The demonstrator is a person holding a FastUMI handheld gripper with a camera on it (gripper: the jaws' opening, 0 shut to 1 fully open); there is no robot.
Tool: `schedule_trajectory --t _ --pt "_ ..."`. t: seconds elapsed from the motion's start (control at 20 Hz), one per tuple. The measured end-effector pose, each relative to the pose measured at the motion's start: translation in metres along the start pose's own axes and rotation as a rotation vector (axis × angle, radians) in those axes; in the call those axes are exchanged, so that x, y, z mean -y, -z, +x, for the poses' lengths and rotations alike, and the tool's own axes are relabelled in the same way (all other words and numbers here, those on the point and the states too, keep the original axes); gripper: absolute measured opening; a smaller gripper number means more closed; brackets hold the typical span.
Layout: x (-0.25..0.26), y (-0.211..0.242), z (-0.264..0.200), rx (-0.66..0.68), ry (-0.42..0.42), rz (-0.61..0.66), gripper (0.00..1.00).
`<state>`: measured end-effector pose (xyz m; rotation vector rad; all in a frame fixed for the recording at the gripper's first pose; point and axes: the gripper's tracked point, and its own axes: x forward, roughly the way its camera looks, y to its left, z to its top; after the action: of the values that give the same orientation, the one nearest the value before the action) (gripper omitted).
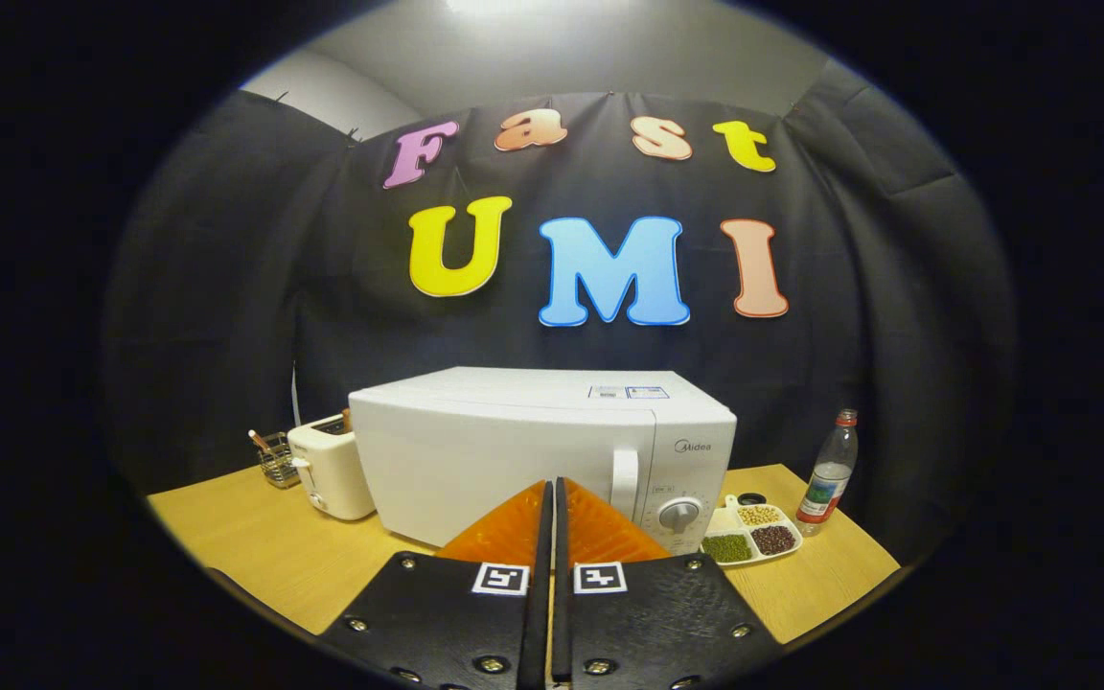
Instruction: Open the microwave, put the food inside, and close the microwave door.
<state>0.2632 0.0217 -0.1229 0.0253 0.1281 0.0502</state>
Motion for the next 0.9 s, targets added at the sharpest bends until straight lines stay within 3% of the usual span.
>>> schedule_trajectory --t 0.35,0.5,0.75,0.9 --pt "-0.033 -0.056 -0.126 0.087 -0.085 0.004 0.03" --pt "-0.039 -0.068 -0.174 0.114 -0.096 -0.052 0.03" --pt "-0.059 -0.043 -0.224 0.021 -0.21 -0.023 0.03" --pt "-0.042 -0.052 -0.233 0.031 -0.154 -0.045 0.03"
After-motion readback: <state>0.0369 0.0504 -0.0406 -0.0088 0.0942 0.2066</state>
